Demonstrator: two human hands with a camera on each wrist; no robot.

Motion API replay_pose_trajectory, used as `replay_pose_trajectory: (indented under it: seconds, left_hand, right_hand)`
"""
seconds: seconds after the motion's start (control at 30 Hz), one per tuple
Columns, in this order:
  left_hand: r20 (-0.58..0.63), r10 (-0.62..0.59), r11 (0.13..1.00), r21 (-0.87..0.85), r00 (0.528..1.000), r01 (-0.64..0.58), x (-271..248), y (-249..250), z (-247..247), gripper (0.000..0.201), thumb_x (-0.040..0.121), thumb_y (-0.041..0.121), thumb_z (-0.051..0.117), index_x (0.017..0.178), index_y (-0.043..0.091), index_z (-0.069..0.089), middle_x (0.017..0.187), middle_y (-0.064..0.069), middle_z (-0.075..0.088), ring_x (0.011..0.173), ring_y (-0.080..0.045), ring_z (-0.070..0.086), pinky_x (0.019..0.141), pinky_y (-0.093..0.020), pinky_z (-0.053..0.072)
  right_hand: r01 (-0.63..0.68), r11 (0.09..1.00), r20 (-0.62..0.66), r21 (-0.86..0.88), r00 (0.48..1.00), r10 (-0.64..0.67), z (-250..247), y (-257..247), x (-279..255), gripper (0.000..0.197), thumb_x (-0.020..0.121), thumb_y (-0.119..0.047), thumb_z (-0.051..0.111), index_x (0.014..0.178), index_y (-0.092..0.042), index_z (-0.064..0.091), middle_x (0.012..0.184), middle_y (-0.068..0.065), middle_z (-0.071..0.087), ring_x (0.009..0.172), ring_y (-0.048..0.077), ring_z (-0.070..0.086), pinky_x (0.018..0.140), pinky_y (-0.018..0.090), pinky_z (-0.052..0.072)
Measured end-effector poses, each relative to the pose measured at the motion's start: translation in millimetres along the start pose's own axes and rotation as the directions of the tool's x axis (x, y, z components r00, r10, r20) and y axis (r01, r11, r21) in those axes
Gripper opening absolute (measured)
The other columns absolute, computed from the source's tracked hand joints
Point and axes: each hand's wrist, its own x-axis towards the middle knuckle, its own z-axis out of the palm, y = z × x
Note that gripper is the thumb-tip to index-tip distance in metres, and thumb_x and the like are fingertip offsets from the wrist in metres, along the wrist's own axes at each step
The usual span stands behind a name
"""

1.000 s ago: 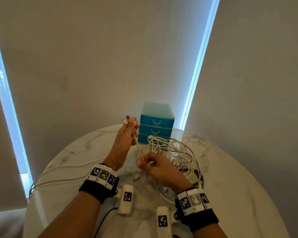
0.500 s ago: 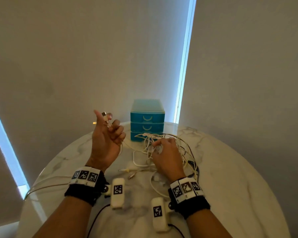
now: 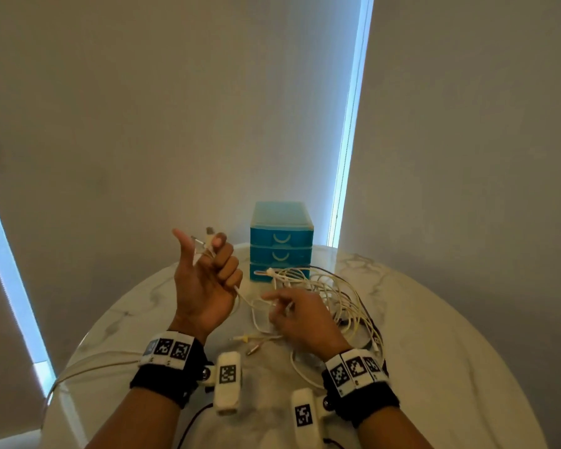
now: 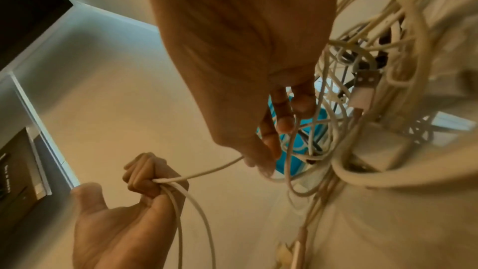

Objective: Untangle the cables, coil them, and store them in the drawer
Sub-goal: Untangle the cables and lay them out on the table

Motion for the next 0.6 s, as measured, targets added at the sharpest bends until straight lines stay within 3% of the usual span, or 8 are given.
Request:
replay_pose_trajectory:
  seconds: [0.1, 0.17, 0.23, 0.3, 0.37, 0.43, 0.5, 0.6]
  left_hand:
    - [-0.107, 0.020, 1.000, -0.013, 0.994, -0.021, 0.1, -2.4, -5.1, 0.059, 0.094, 0.079, 0.052, 0.082, 0.020, 0.052, 0.066, 0.008, 0.022, 0.054, -0.010, 0.016, 0.050, -0.025, 0.020]
    - [-0.180, 0.033, 0.999, -0.027, 0.983, -0.039, 2.0, -1.5, -11.0, 0.059, 0.098, 0.076, 0.050, 0.076, 0.022, 0.048, 0.065, 0.007, 0.016, 0.053, -0.011, 0.013, 0.050, -0.026, 0.019]
    - [-0.220, 0.048, 0.997, -0.043, 0.974, -0.059, 4.9, 0.4, -15.5, 0.057, 0.099, 0.074, 0.052, 0.074, 0.023, 0.044, 0.064, 0.007, 0.012, 0.052, -0.012, 0.011, 0.049, -0.026, 0.019]
    - [-0.219, 0.058, 0.997, -0.041, 0.974, -0.068, 6.3, 1.7, -17.9, 0.057, 0.098, 0.073, 0.053, 0.074, 0.023, 0.042, 0.063, 0.007, 0.011, 0.052, -0.012, 0.010, 0.047, -0.026, 0.019]
    - [-0.206, 0.068, 0.996, -0.039, 0.976, -0.078, 6.7, 3.3, -19.4, 0.056, 0.097, 0.073, 0.054, 0.074, 0.023, 0.042, 0.063, 0.006, 0.011, 0.051, -0.012, 0.010, 0.047, -0.027, 0.019]
    - [-0.208, 0.081, 0.995, -0.042, 0.975, -0.091, 6.2, 6.3, -21.8, 0.057, 0.098, 0.073, 0.054, 0.074, 0.023, 0.042, 0.063, 0.006, 0.011, 0.051, -0.012, 0.011, 0.047, -0.027, 0.019]
    - [-0.223, 0.094, 0.993, -0.049, 0.970, -0.107, 5.3, 8.7, -24.9, 0.056, 0.099, 0.072, 0.054, 0.073, 0.023, 0.042, 0.063, 0.007, 0.012, 0.051, -0.012, 0.011, 0.046, -0.026, 0.018]
    - [-0.261, 0.107, 0.992, -0.032, 0.959, -0.119, 5.3, 10.4, -27.9, 0.055, 0.099, 0.070, 0.055, 0.071, 0.024, 0.042, 0.063, 0.007, 0.012, 0.052, -0.012, 0.009, 0.046, -0.027, 0.015]
  right_hand:
    - [0.041, 0.991, -0.197, -0.124, 0.978, -0.065, -19.9, -10.6, 18.2, 0.017, 0.099, -0.025, 0.073, 0.112, -0.035, 0.080, 0.108, -0.012, 0.074, 0.092, 0.003, 0.068, 0.089, 0.031, 0.061]
    - [0.142, 0.965, -0.357, -0.222, 0.909, -0.215, -45.3, -25.9, 34.8, 0.010, 0.099, -0.031, 0.075, 0.108, -0.033, 0.080, 0.109, -0.013, 0.069, 0.090, 0.005, 0.066, 0.078, 0.021, 0.057]
    - [0.228, 0.899, -0.369, -0.373, 0.853, -0.369, -67.2, -43.4, 48.5, 0.009, 0.097, -0.035, 0.078, 0.104, -0.030, 0.080, 0.106, -0.012, 0.064, 0.084, 0.006, 0.062, 0.066, 0.011, 0.042]
    - [0.259, 0.808, -0.293, -0.530, 0.838, -0.461, -77.9, -49.5, 58.7, 0.010, 0.094, -0.037, 0.081, 0.099, -0.028, 0.081, 0.107, -0.009, 0.065, 0.084, 0.010, 0.062, 0.062, 0.014, 0.036]
    - [0.285, 0.744, -0.164, -0.605, 0.869, -0.467, -81.4, -45.3, 65.8, 0.012, 0.093, -0.038, 0.081, 0.097, -0.027, 0.084, 0.111, -0.008, 0.068, 0.088, 0.014, 0.066, 0.065, 0.023, 0.043]
    - [0.315, 0.750, 0.008, -0.582, 0.924, -0.383, -87.2, -43.2, 71.5, 0.011, 0.092, -0.039, 0.082, 0.097, -0.030, 0.086, 0.110, -0.012, 0.073, 0.091, 0.015, 0.070, 0.075, 0.031, 0.055]
    - [0.310, 0.770, 0.125, -0.557, 0.948, -0.291, -98.1, -47.9, 78.6, 0.009, 0.089, -0.040, 0.084, 0.097, -0.036, 0.086, 0.097, -0.015, 0.078, 0.086, 0.010, 0.071, 0.081, 0.037, 0.060]
    - [0.353, 0.793, 0.207, -0.497, 0.935, -0.287, -117.5, -60.1, 90.8, 0.012, 0.086, -0.042, 0.087, 0.097, -0.037, 0.085, 0.079, -0.028, 0.070, 0.078, -0.004, 0.062, 0.073, 0.023, 0.049]
